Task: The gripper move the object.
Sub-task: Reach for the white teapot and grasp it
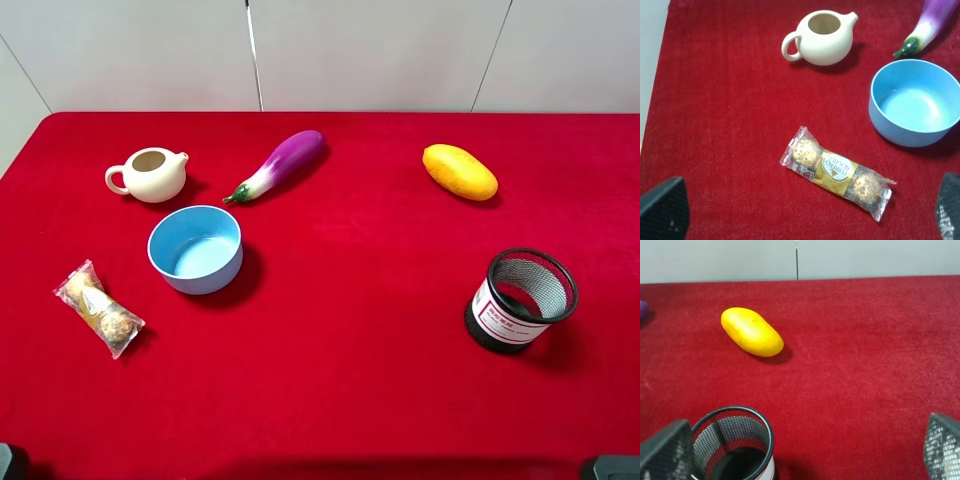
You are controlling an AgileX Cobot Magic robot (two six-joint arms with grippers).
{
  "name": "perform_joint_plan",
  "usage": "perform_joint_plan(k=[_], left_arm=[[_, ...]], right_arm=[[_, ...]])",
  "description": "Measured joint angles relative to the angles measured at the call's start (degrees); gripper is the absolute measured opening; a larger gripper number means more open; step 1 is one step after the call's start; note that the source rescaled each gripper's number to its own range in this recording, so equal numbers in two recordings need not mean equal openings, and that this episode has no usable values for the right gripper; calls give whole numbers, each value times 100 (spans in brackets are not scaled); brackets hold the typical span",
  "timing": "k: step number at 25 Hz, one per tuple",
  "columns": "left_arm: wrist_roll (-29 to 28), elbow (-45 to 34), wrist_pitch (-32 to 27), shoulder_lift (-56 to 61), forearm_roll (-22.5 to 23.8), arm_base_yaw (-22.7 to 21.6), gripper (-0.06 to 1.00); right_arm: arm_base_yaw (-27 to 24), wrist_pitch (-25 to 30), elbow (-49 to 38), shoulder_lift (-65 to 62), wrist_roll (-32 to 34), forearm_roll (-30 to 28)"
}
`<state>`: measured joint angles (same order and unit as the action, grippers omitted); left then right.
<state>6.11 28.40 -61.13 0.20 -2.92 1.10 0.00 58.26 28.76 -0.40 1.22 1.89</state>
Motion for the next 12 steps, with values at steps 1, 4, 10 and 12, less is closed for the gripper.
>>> perform_joint_plan(k=[1, 4, 10, 12], left_arm=[[0, 0, 0, 0, 0, 0, 99], [0, 0, 0, 0, 0, 0, 99], [0, 0, 0, 0, 0, 0, 99], [0, 0, 0, 0, 0, 0, 99]], right_arm=[[0, 0, 0, 0, 0, 0], [0, 0, 0, 0, 0, 0], [0, 0, 0, 0, 0, 0], [0, 0, 0, 0, 0, 0]])
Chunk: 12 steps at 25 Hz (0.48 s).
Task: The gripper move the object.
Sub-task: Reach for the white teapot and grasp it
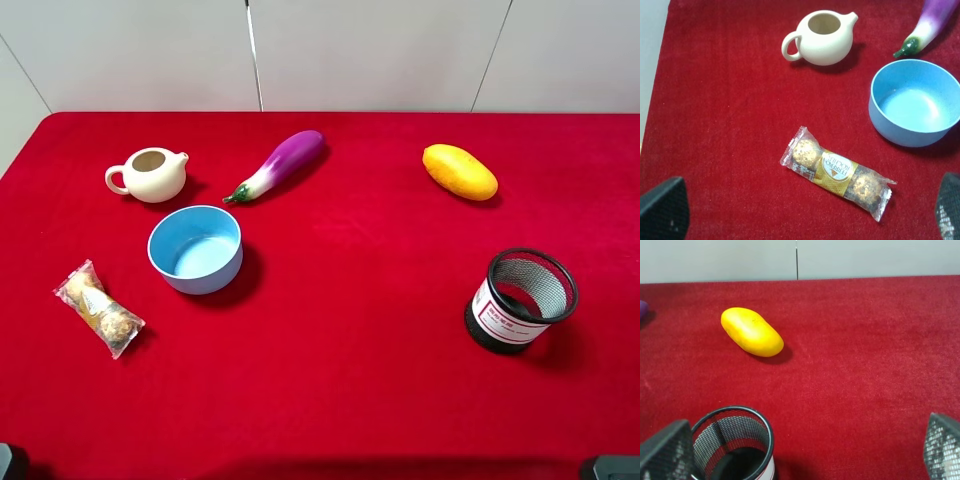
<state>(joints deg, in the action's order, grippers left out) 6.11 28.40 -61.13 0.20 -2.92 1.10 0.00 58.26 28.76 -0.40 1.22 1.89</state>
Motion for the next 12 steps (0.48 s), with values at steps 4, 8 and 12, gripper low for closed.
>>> perform_joint_plan(k=[4, 8, 12], left_arm=[[0, 0, 0, 0, 0, 0, 99], [0, 0, 0, 0, 0, 0, 99], [0, 0, 0, 0, 0, 0, 99]], right_arm=[[0, 0, 0, 0, 0, 0], [0, 0, 0, 0, 0, 0], [0, 0, 0, 0, 0, 0]])
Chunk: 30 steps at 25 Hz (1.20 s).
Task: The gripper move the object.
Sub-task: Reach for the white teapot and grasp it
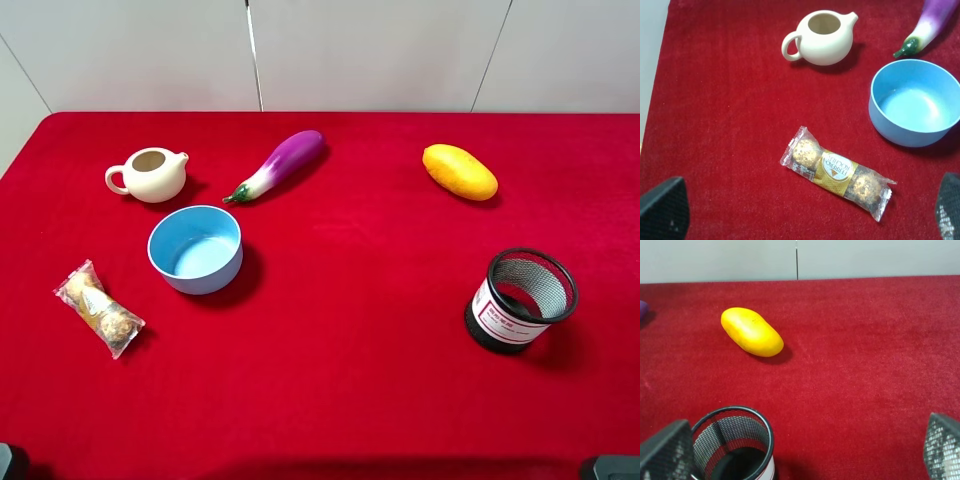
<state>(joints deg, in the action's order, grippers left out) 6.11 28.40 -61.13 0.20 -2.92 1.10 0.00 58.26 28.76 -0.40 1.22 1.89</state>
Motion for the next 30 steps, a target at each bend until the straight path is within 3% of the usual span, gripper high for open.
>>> perform_joint_plan(k=[30], left_arm=[[0, 0, 65, 0, 0, 0, 99]], right_arm=[[0, 0, 0, 0, 0, 0]])
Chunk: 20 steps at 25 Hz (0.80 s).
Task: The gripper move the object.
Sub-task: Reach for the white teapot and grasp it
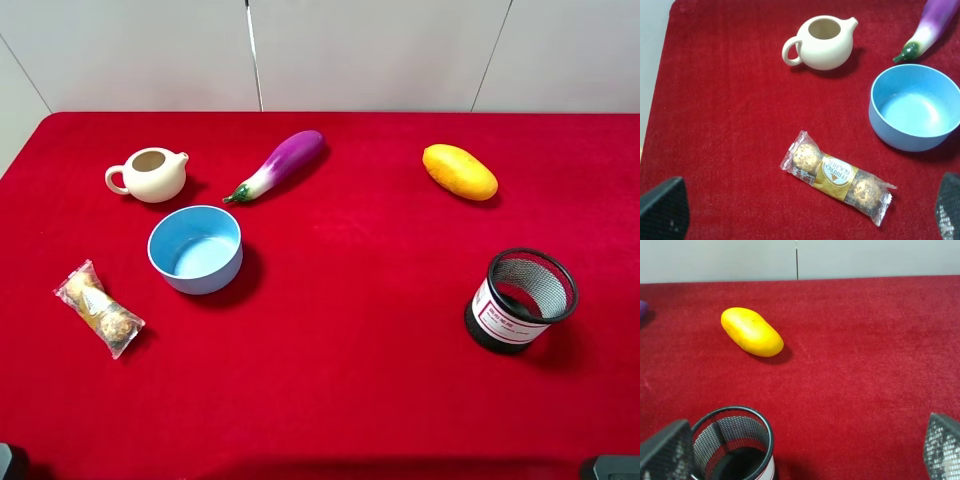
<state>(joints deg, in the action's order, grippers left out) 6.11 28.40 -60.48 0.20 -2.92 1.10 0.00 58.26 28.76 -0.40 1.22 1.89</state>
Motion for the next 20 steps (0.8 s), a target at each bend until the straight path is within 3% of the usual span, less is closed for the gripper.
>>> perform_joint_plan(k=[11, 20], left_arm=[[-17, 118, 2, -82, -19, 0, 97], [-17, 723, 27, -1826, -19, 0, 96]], right_arm=[[0, 0, 0, 0, 0, 0], [0, 0, 0, 0, 0, 0]])
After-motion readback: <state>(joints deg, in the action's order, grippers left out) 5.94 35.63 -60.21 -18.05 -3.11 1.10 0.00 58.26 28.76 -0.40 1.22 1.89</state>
